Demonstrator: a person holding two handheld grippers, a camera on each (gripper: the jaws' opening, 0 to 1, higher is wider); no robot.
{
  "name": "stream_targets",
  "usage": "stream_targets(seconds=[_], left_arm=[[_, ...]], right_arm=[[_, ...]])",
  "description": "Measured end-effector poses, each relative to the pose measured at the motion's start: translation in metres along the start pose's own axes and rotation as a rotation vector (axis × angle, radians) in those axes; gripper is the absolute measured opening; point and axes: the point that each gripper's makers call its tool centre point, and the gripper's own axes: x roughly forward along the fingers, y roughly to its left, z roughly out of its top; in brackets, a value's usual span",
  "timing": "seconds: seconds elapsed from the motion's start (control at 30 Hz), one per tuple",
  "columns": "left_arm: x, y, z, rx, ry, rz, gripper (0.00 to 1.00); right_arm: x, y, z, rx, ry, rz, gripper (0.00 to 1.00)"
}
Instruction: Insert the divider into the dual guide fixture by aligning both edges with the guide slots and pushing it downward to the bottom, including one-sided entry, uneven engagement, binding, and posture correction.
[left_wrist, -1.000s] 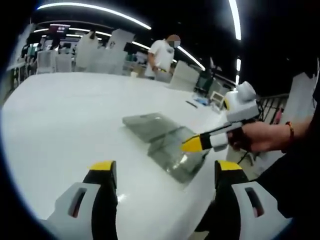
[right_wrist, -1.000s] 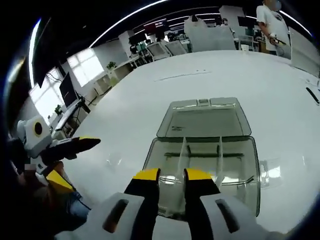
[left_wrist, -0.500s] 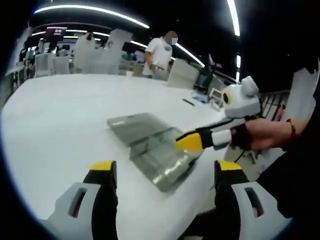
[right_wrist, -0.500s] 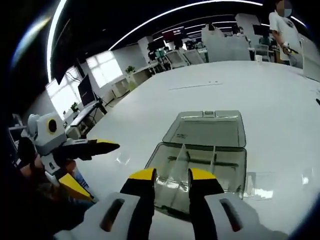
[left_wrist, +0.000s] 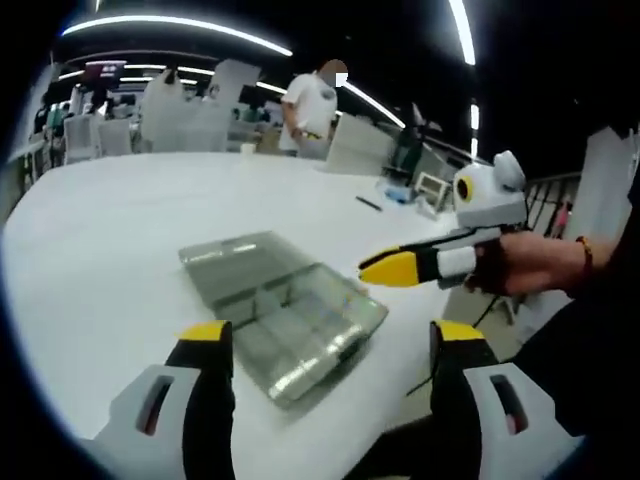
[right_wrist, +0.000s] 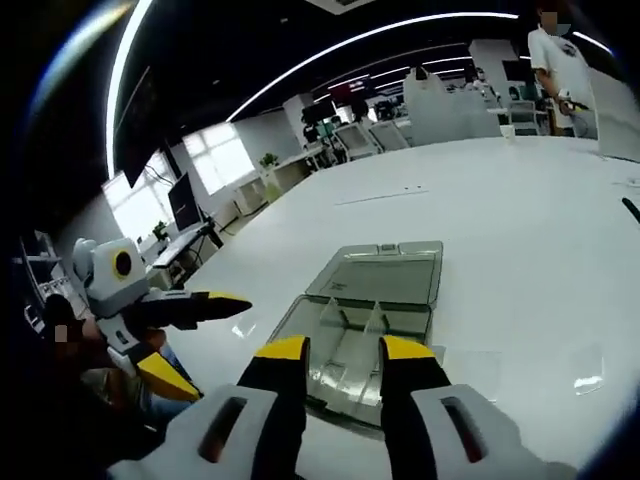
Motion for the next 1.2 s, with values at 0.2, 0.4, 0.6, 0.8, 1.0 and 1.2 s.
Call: stream_targets(seconds=[0.2, 0.4, 0.6, 0.8, 1.0, 1.2], left_arm=[[0.006, -0.011, 0.001, 0.021, 0.021, -0.012, 0.79], [0.011, -0.015, 0.008, 0.024, 0.02, -0.005, 0.79], [0.018, -0.022, 0.014, 0.037, 0.039, -0.014, 0.8], [0.024, -0.022, 0.018, 0.033, 0.039, 0.0, 0.8], [0.025, -0.024, 0.02, 0.031, 0.039, 0.012, 0.8], [0.031, -0.023, 0.022, 0.008, 0.02, 0.036, 0.8]], right_arm=[[-0.009, -0.007, 0.001, -0.001, -0.012, 0.01, 0.26], [-0.021, -0.018, 0.003, -0.008, -0.016, 0.008, 0.26], [-0.03, -0.027, 0.004, -0.012, -0.02, 0.014, 0.27], [-0.032, -0.035, 0.005, -0.028, -0.007, 0.021, 0.29], [-0.034, -0.04, 0.007, -0.084, 0.004, 0.029, 0.31], [-0.036, -0.05, 0.011, -0.144, -0.003, 0.026, 0.33]])
